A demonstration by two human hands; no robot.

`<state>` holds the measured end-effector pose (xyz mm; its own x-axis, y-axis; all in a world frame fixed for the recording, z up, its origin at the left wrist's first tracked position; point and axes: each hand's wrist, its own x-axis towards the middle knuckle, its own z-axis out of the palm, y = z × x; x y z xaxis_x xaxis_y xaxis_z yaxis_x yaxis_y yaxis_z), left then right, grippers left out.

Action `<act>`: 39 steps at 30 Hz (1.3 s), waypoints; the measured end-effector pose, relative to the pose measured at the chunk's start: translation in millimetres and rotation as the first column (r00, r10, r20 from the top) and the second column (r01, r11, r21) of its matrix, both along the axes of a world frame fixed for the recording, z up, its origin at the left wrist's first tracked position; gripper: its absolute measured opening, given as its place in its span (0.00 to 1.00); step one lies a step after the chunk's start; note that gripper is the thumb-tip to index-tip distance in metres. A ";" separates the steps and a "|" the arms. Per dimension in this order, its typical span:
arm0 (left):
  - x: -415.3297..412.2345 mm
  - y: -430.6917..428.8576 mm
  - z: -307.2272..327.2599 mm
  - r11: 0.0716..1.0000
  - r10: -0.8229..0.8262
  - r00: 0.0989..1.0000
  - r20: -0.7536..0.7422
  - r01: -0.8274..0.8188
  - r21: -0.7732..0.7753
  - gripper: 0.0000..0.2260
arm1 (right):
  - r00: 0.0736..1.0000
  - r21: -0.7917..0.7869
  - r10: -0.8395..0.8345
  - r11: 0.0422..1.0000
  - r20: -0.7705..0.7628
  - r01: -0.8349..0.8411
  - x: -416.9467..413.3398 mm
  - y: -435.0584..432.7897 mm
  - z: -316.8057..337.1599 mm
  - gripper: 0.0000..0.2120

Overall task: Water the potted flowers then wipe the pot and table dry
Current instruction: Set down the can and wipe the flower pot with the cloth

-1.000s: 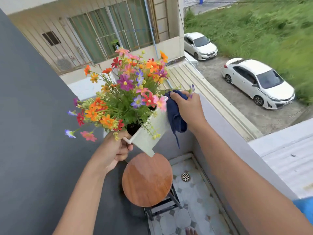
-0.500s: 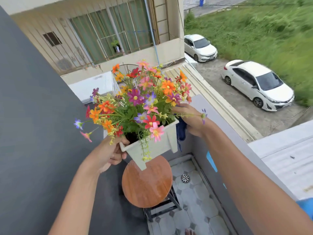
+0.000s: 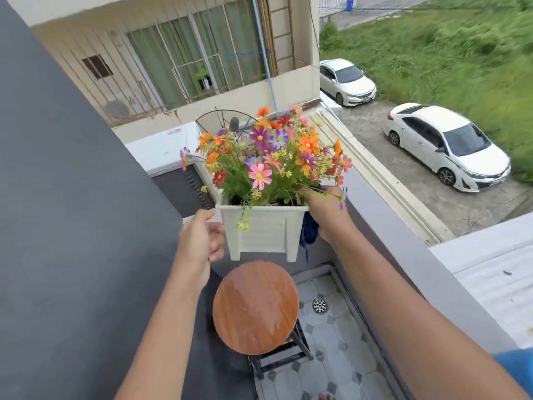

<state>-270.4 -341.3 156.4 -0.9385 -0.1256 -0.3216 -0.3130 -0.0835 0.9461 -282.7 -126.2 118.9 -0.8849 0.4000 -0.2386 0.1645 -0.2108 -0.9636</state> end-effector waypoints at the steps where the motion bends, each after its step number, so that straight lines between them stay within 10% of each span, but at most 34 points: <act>1: 4.8 4.4 -5.1 1.000 0.012 1.000 0.013 -0.012 -0.013 0.05 | 1.000 0.035 -0.018 0.999 -0.020 0.018 -0.5 -3.0 -2.4 0.15; 6: 30.3 46.0 -22.0 0.974 -0.205 0.961 0.185 0.218 -0.053 0.06 | 0.994 0.140 -0.048 0.988 -0.095 0.061 -6.4 -19.1 3.5 0.19; 19: 5.4 51.7 -28.0 0.984 -0.133 0.947 0.293 0.161 -0.073 0.14 | 0.999 0.411 -0.031 0.911 -0.017 0.035 6.9 -58.7 0.4 0.17; 29: -5.5 27.9 -21.7 0.983 -0.163 0.959 0.230 0.138 0.117 0.14 | 0.905 0.531 0.203 0.847 -0.375 0.030 20.3 -61.0 12.5 0.10; 39: 0.5 26.6 -2.3 0.961 -0.201 0.970 0.140 0.167 0.220 0.11 | 0.949 0.623 0.068 0.768 -0.308 0.147 -36.8 -17.9 10.8 0.06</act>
<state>-270.0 -314.7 154.1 -0.8734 0.1289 -0.4697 -0.4868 -0.1974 0.8509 -319.5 -144.1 129.7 -0.8476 0.3987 0.3501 -0.1438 0.4625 -0.8749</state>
